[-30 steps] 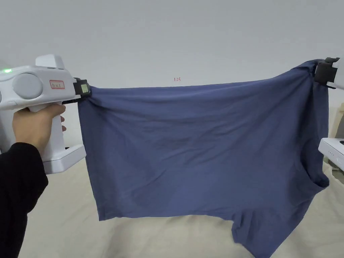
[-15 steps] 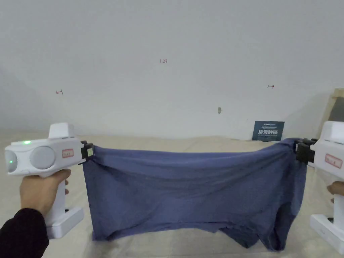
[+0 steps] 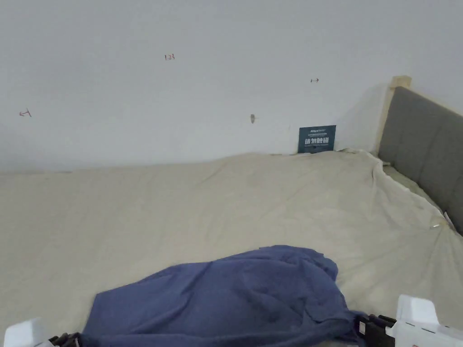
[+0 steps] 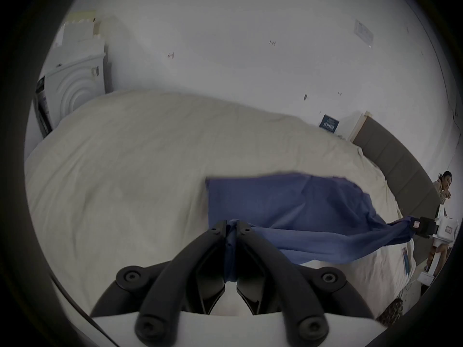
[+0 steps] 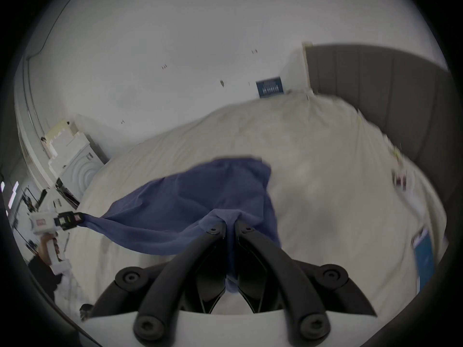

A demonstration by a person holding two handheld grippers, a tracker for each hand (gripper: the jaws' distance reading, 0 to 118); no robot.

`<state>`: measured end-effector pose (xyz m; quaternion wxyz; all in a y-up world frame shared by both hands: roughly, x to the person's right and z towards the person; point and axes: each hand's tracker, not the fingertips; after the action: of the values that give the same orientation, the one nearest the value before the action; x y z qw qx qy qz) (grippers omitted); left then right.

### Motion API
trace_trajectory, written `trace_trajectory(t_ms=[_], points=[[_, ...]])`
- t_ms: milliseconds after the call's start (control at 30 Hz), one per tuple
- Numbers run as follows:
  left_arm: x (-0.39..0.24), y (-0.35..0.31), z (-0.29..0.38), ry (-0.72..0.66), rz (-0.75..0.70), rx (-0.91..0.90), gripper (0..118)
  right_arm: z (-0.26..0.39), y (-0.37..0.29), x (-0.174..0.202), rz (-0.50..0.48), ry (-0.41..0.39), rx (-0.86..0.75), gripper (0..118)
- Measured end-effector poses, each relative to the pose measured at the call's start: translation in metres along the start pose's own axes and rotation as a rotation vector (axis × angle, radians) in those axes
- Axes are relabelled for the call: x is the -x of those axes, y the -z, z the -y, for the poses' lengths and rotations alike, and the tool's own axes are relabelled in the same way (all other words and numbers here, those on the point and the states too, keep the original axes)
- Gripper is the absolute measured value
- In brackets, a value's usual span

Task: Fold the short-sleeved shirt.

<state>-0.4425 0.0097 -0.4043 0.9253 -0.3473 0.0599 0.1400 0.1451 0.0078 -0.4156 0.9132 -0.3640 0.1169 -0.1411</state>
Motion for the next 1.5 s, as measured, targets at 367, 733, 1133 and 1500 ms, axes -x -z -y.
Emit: trace_trajectory(t_ms=[367, 733, 1133, 1500], points=[[0.024, -0.078, 0.112, -0.008, -0.04, 0.11, 4, 0.109, -0.077, -0.025, 0.004, 0.069, 0.063, 3], [0.045, -0.093, 0.153, -0.042, -0.062, 0.125, 4, 0.151, -0.106, -0.034, 0.027, 0.075, 0.115, 3], [0.038, -0.078, 0.18, 0.021, -0.123, 0.16, 27, 0.182, -0.064, -0.032, 0.168, 0.117, 0.214, 6], [-0.004, -0.145, 0.125, 0.044, -0.094, -0.089, 106, 0.109, -0.136, 0.034, 0.136, -0.035, -0.024, 98]])
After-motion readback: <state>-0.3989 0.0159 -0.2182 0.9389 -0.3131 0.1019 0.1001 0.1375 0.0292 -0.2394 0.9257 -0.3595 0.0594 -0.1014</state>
